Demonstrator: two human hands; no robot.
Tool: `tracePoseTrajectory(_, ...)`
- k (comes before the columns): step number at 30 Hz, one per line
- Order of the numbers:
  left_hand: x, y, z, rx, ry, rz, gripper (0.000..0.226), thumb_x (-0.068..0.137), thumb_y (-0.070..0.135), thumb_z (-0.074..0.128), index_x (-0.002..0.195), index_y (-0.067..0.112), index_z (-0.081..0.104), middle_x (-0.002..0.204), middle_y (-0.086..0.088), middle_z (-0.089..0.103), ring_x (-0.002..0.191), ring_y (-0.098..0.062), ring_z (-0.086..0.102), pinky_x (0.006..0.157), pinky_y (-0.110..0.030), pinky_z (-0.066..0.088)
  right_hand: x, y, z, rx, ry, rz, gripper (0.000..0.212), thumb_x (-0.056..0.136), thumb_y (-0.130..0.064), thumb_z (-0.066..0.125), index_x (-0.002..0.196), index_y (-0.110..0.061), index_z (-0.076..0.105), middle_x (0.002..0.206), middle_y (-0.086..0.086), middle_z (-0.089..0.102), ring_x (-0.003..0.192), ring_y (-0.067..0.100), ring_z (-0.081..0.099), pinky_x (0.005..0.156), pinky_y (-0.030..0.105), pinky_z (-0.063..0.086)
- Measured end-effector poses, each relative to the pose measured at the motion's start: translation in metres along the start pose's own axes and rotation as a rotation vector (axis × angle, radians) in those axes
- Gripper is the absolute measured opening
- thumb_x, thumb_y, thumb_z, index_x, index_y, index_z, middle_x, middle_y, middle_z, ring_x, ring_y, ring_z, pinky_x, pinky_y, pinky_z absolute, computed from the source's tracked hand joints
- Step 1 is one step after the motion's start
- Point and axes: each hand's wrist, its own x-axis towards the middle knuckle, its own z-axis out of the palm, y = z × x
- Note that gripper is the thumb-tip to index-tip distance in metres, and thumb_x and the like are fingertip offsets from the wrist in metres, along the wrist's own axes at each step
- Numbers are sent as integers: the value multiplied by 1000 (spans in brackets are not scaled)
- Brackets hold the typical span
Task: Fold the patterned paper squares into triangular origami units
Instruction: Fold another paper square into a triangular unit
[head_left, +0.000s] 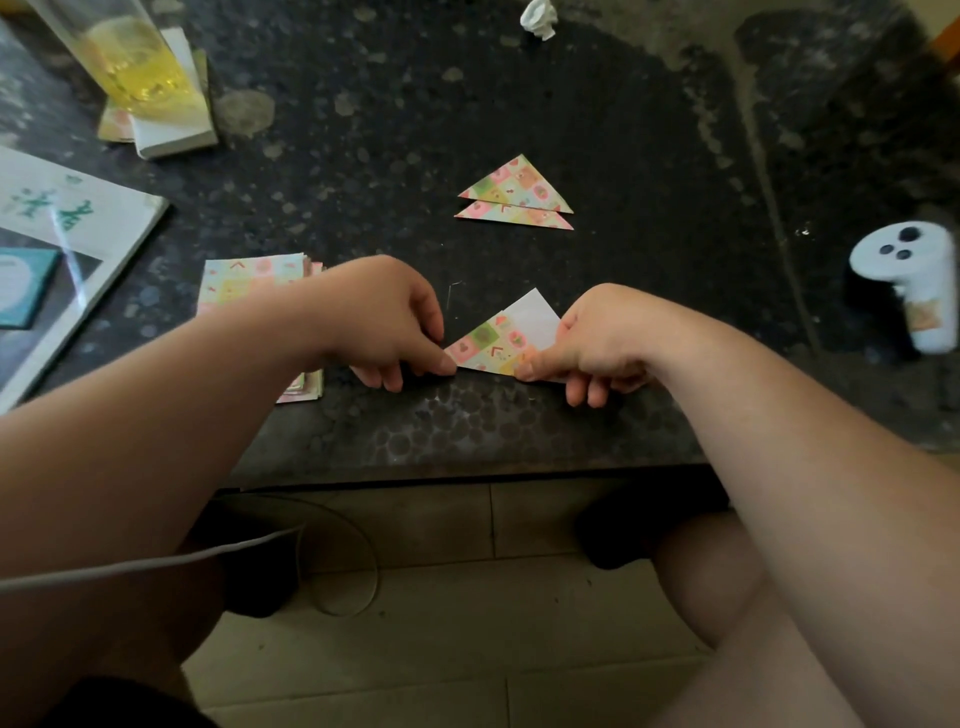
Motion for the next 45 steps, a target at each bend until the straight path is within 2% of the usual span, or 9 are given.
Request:
tracePoseTrajectory(6,2,-3,4,32,23,-13,11,83,23,84,84,15,76,66,-1,74,50,-12,68,44,-23,51,-3,-2,3,-56,51,-1,44,84,-51,80,91,-8,73,66,2,76,48,11,65,53,25,47)
tracePoseTrajectory(9,3,-2,9,53,37,-5,13,85,26,82,79,16,77,63,1,73,47,-10,65,44,-22,49,-6,-10,6,-134,165,-8,42,77,-52,86,90,-13,75,75,2,77,64,14,71,66,31,60)
tracePoseTrajectory(13,3,1,11,42,41,-22,16,87,29,80,79,16,77,61,2,72,44,-8,62,42,-20,49,-10,-20,16,-201,381,-109,45,77,-45,86,111,-21,68,99,-2,65,92,18,63,77,34,55)
tracePoseTrajectory(19,-2,5,11,38,16,-92,19,89,29,78,80,12,75,62,-3,71,47,-13,62,45,-24,54,-13,-27,21,-68,441,-178,52,84,-39,81,129,-25,60,118,-2,62,109,20,60,86,32,52)
tracePoseTrajectory(22,-8,6,17,277,179,10,20,87,44,76,83,25,70,78,6,72,69,-10,66,54,-26,49,-13,-29,24,-104,407,-159,40,83,-36,83,113,-30,57,104,-4,61,100,19,61,88,36,56)
tracePoseTrajectory(26,-25,4,44,606,324,319,39,94,49,62,128,31,60,127,7,54,118,-17,50,95,-39,50,-7,-24,29,-54,446,-168,29,83,-35,82,98,-31,58,99,-5,62,94,18,61,84,36,56)
tracePoseTrajectory(30,-43,-9,90,874,127,348,98,94,75,34,163,12,6,170,-10,-6,156,-28,-2,126,-46,12,-6,-21,32,-27,464,-196,19,89,-34,77,100,-29,63,97,-6,60,96,17,60,83,31,52)
tracePoseTrajectory(34,-44,-16,101,867,150,353,102,94,77,20,159,7,-15,166,-13,-25,153,-27,-25,126,-48,-6,-1,-20,31,7,460,-187,19,89,-29,78,96,-31,61,107,-5,64,98,17,63,85,31,54)
tracePoseTrajectory(45,-38,-17,101,780,250,403,93,94,75,31,162,16,8,170,-13,-3,156,-27,-5,125,-54,1,2,-19,30,53,467,-156,23,86,-29,82,94,-33,61,109,-4,63,103,18,62,81,31,52)
